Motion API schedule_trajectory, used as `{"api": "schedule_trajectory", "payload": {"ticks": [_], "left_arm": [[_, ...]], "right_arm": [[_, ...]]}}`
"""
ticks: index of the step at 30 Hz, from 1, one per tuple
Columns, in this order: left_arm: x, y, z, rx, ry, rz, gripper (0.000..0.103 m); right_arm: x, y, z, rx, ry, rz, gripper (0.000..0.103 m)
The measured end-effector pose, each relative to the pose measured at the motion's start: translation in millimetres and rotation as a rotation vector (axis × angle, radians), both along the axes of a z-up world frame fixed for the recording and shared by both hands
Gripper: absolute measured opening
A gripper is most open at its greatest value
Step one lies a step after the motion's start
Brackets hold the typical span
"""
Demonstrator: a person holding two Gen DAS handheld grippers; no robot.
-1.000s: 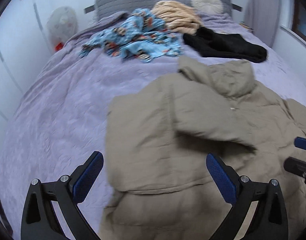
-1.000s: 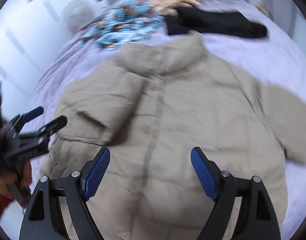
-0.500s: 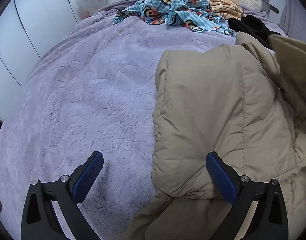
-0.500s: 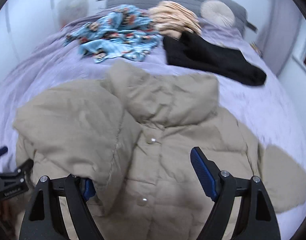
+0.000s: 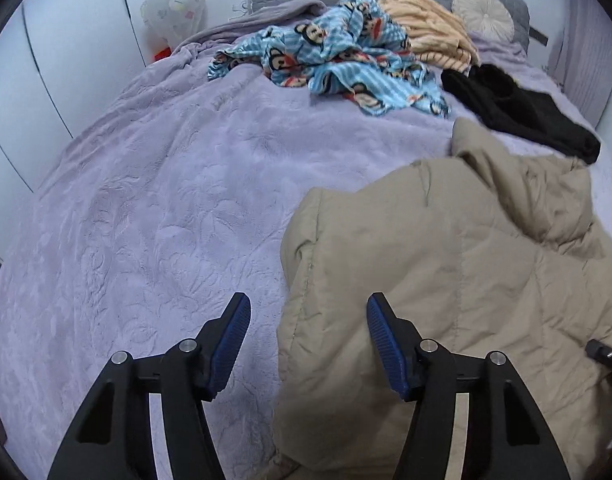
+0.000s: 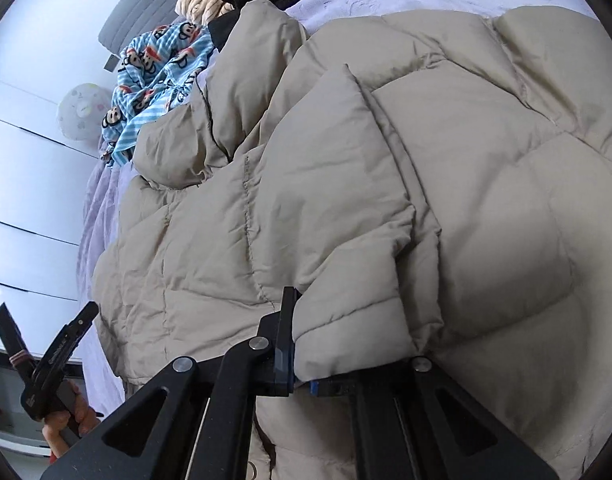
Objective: Fold large clothes
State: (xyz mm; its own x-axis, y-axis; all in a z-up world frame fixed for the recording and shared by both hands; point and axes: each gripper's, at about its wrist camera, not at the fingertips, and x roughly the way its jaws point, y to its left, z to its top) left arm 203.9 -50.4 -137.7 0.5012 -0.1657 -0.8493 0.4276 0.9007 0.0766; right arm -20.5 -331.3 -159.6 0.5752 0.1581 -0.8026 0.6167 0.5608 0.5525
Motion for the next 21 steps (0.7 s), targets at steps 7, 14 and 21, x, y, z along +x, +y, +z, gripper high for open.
{"api": "schedule_trajectory", "payload": {"ticks": [7,14,21], "left_arm": [[-0.3,-5.4,-37.5,0.048,0.027,-0.005,0.064],[-8.0,-1.0,-6.4,0.045,0.023,0.01,0.064],[-61.7,-16.5,27.8,0.015,0.056,-0.102,0.064]], "right_arm": [[-20.2,-15.4,2.8,0.002,-0.006,-0.035,0.014],[-89.6,-41.9,22.2,-0.014,0.028,-0.227,0.016],[-128.4,-37.0,36.0,0.001,0.041,-0.178,0.018]]}}
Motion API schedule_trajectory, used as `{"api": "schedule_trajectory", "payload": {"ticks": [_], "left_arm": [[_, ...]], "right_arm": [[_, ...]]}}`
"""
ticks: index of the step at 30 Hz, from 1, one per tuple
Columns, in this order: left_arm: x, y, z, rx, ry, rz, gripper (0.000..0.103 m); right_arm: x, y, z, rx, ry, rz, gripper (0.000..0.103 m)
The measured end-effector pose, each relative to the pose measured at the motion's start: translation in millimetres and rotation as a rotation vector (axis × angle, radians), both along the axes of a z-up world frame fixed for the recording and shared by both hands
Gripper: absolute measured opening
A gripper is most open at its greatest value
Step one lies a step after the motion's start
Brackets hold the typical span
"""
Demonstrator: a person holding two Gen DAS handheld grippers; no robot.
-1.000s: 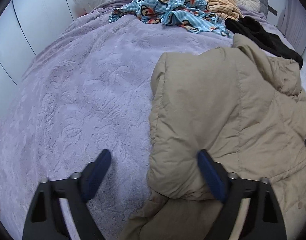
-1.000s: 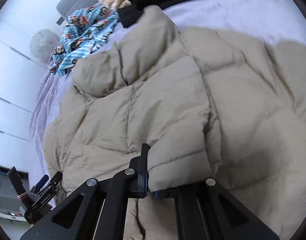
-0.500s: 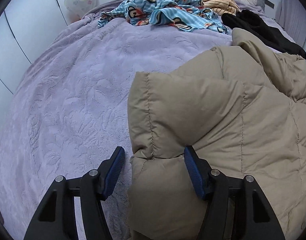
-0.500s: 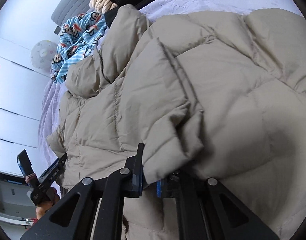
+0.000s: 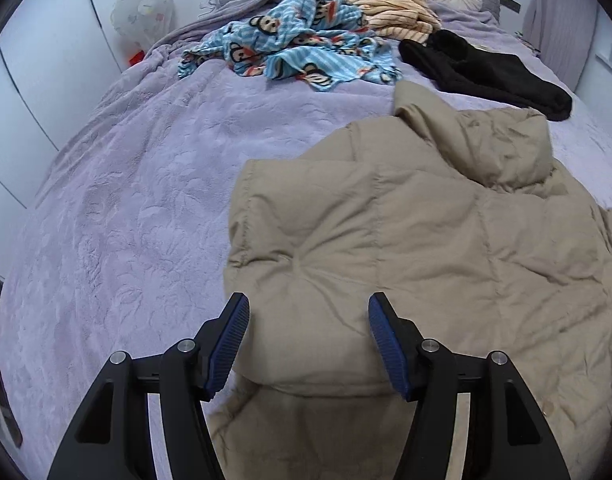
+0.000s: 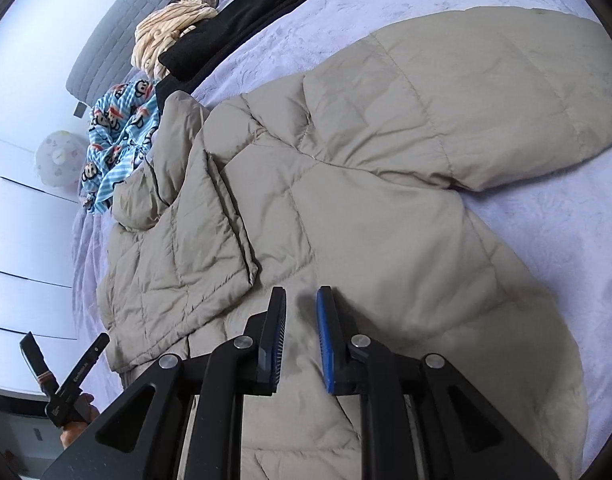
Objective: Fold large clothes
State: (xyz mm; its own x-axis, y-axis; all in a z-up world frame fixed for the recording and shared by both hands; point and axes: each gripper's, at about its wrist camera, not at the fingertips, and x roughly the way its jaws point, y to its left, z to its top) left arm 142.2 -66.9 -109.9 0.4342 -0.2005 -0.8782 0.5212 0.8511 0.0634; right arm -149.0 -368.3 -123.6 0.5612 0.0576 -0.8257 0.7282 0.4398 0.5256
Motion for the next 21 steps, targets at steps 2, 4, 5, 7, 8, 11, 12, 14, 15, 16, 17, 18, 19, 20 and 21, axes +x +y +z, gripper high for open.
{"api": "schedule_trajectory", "payload": {"ticks": [2,4,5,7,8,11,12,14,15,16,17,18,19,20,21], "left_arm": [[-17.4,-7.8,4.6,-0.006,0.015,-0.023,0.064],[-32.6,-15.3,7.4,-0.025,0.041,-0.035,0.078],[-39.5,-18.6,8.5,-0.036,0.058,-0.034,0.103],[-53.8,-26.0,12.0,-0.067,0.07,-0.039,0.103],[-60.9,-31.7,13.0,-0.072,0.078,-0.053,0.103],[-79.2,-50.1,13.9,-0.065,0.101,-0.079,0.103],[-85.7,-56.9,14.5,-0.065,0.108,-0.089,0.103],[-96.1,-69.4,15.6,-0.056,0.107,-0.09,0.103],[-100.0,-74.9,15.8,-0.056,0.104,-0.086,0.103],[-102.7,-80.1,15.0,-0.053,0.101,-0.087,0.103],[-105.5,-86.1,13.4,-0.042,0.098,-0.091,0.103],[-107.4,-91.7,10.9,-0.03,0.1,-0.096,0.103],[-110.7,-97.5,8.6,-0.019,0.106,-0.103,0.103],[-113.7,-103.2,7.0,-0.011,0.115,-0.112,0.103],[-117.0,-108.6,5.7,-0.009,0.125,-0.126,0.103]], "right_arm": [[-10.0,2.2,-0.3,0.015,0.0,-0.004,0.018],[-18.1,4.0,-0.8,0.029,0.0,-0.012,0.018],[-22.9,4.2,-1.5,0.034,0.0,-0.017,0.018],[-33.6,3.1,-2.4,0.047,-0.003,-0.027,0.018],[-38.6,1.9,-2.3,0.051,-0.004,-0.032,0.018],[-55.0,-2.8,-1.9,0.061,-0.01,-0.046,0.019],[-60.6,-5.1,-1.8,0.062,-0.011,-0.051,0.023],[-74.7,-12.2,-0.5,0.061,-0.013,-0.068,0.036],[-81.2,-15.9,1.0,0.058,-0.015,-0.08,0.045],[-90.8,-22.4,3.4,0.048,-0.017,-0.099,0.05],[-98.2,-27.9,5.3,0.039,-0.015,-0.119,0.052],[-106.9,-34.4,7.3,0.03,-0.015,-0.143,0.059],[-118.2,-43.6,9.3,0.021,-0.02,-0.174,0.065],[-127.0,-50.3,11.0,0.015,-0.025,-0.2,0.068],[-136.3,-58.5,11.9,0.012,-0.033,-0.228,0.072]]}}
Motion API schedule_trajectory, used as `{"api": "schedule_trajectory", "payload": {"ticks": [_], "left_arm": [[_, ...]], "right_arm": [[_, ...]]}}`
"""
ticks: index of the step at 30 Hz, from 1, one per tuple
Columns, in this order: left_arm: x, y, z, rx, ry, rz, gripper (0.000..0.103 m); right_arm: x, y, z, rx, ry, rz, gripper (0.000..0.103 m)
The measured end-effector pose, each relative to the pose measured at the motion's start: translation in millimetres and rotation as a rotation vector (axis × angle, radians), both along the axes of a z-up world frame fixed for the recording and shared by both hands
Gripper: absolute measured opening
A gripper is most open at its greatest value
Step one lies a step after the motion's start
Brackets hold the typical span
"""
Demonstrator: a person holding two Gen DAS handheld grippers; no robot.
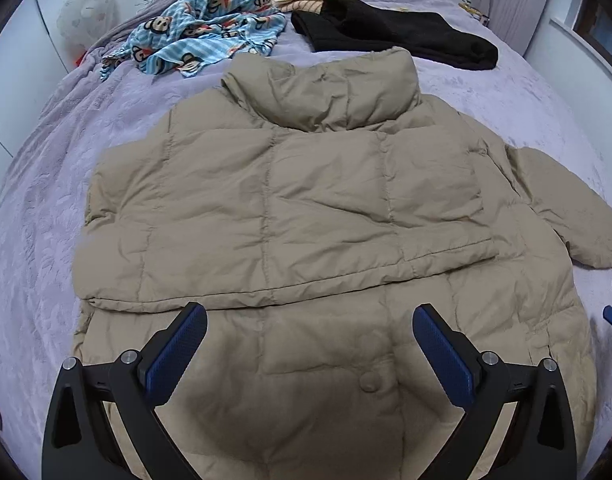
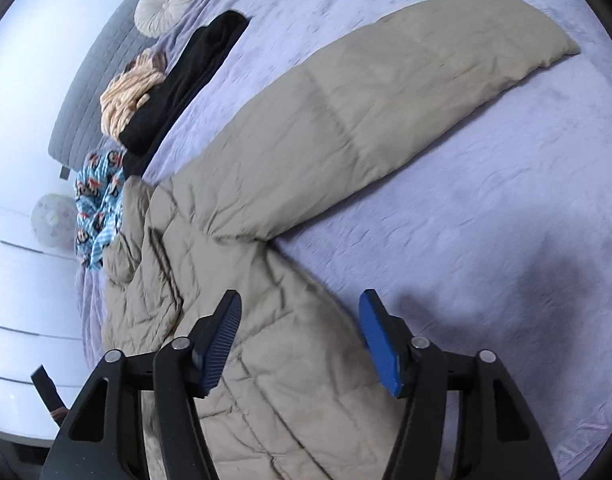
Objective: Fold large clothes
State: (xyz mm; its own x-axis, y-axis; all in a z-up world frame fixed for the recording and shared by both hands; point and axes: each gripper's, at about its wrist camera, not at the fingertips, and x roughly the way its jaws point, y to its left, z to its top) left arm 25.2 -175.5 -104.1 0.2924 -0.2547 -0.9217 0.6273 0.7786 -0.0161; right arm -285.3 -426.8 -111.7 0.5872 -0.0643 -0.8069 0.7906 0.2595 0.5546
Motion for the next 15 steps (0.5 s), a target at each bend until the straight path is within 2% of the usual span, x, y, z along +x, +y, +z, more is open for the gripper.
{"api": "schedule_trajectory", "payload": {"ticks": [7,10,15], "left_arm": [[-22.4,-32.8,-3.0,0.029,-0.001,-0.052,0.103],[-30.1,-46.5,-3.0,0.019,0.024,-0.07,0.103],[-40.0,-67.2,3.8,0.015,0.001,-0.111,0.103]], "right_arm": [[-65.2,-67.3,-10.7,0.0,-0.045,-0.236,0.074],[-83.3,-98.5,-28.8,0.073,-0.089,-0.323,0.074],[-97.8,-140.7,-54.1,0.165,-0.201,-0.44,0.074]]}}
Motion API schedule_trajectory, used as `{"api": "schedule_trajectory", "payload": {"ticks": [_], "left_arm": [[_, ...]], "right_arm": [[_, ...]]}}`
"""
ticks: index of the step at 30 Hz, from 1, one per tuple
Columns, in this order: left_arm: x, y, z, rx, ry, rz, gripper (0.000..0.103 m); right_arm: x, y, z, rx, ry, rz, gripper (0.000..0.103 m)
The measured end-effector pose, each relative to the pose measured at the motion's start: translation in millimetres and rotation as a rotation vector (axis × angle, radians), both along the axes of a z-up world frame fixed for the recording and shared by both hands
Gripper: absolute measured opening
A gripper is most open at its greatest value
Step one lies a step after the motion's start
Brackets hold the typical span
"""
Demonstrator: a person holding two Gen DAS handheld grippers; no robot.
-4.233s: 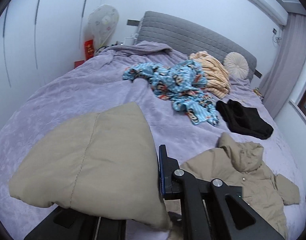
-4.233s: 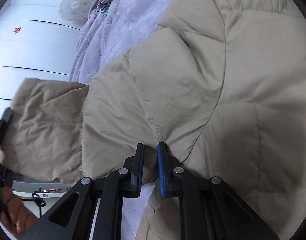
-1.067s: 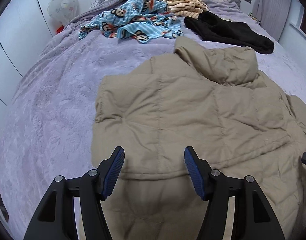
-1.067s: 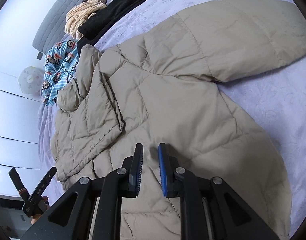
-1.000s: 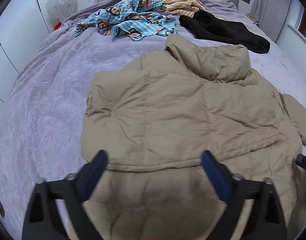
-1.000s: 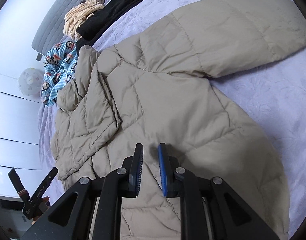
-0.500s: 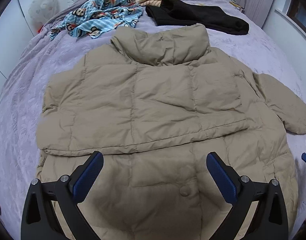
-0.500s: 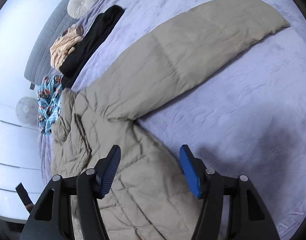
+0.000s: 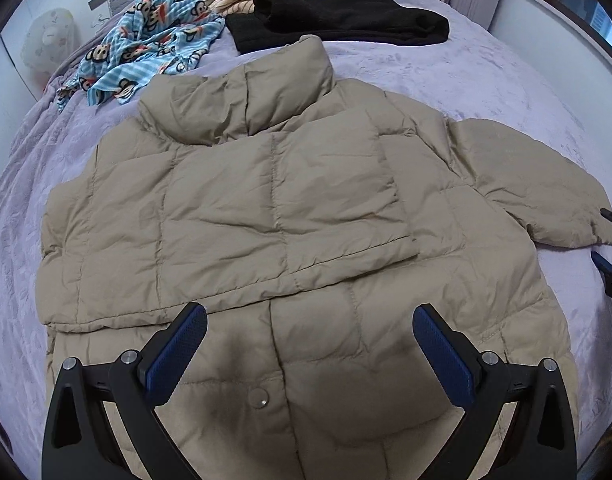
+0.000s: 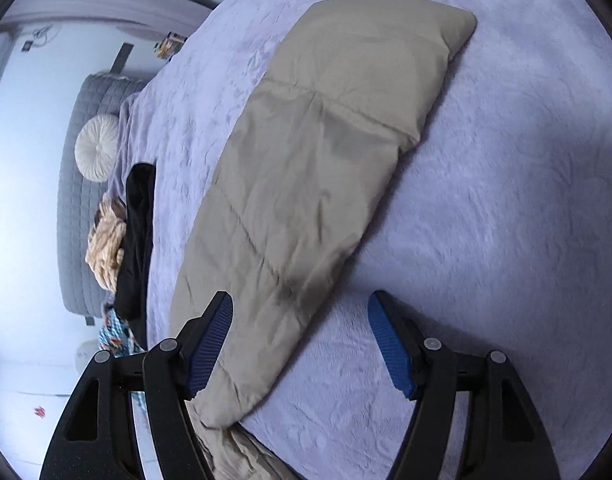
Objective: Fold large clothes
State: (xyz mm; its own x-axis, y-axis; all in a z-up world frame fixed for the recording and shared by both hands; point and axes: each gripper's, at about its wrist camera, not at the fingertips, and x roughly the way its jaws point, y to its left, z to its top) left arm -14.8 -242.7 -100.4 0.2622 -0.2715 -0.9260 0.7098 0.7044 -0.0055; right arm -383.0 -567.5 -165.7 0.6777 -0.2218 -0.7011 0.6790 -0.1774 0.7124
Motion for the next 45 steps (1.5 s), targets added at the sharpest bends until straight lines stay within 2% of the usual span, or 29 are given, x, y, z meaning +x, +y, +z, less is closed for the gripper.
{"api": "schedule_trajectory", "payload": {"ticks": [8,9,10,12,14,18,22,24,27,30,33,35,39,43,45], "left_arm": [[7.0,-17.1,9.4,-0.029,-0.023,-0.016,0.103],[9.5,-16.8,9.6,-0.032,-0.023,-0.011,0.103],[13.1,-15.6,9.6,-0.035,-0.019,-0.004,0.103],[20.8,-12.3,9.4,-0.041,-0.015,0.013,0.103],[27.9,-7.8,10.1,-0.045,-0.022,0.03,0.103],[44.6,6.7,11.9,-0.05,-0.033,0.062,0.103],[61.1,26.7,15.0,-0.048,-0.067,0.093,0.103],[70.8,39.2,16.5,-0.053,-0.067,0.117,0.103],[84.3,58.4,18.7,-0.05,-0.084,0.156,0.103],[96.4,77.9,19.4,-0.043,-0.105,0.189,0.103],[107.7,97.3,14.2,-0.054,-0.067,0.217,0.103],[111.7,107.9,10.8,-0.058,-0.057,0.226,0.103],[115.8,118.7,3.1,-0.034,-0.091,0.23,0.103],[122.6,123.2,-7.3,-0.053,-0.06,0.255,0.103],[124.0,122.3,-10.0,-0.074,-0.043,0.259,0.103]], "right_arm": [[-1.5,-38.7,-24.1,0.099,-0.283,-0.209,0.072],[1.6,-40.8,-26.5,0.119,-0.312,-0.227,0.058],[4.4,-42.7,-28.7,0.138,-0.339,-0.239,0.031],[12.3,-46.4,-28.6,0.152,-0.365,-0.223,0.006],[22.5,-48.4,-14.1,0.102,-0.359,-0.186,0.006],[62.1,-45.7,36.3,-0.047,-0.321,-0.021,0.006],[126.8,-19.0,95.7,-0.228,-0.253,0.202,0.006],[163.0,4.9,121.3,-0.323,-0.192,0.315,0.006],[233.2,59.3,153.7,-0.526,-0.05,0.533,0.006],[290.4,115.7,161.0,-0.641,0.014,0.712,0.006],[336.3,172.6,145.3,-0.682,0.061,0.852,0.006],[354.9,196.2,126.2,-0.656,0.069,0.903,0.006],[370.6,220.8,76.9,-0.516,0.095,0.936,0.006],[374.8,223.2,28.1,-0.364,0.174,0.947,0.006],[371.4,222.0,20.9,-0.314,0.157,0.923,0.007]]}}
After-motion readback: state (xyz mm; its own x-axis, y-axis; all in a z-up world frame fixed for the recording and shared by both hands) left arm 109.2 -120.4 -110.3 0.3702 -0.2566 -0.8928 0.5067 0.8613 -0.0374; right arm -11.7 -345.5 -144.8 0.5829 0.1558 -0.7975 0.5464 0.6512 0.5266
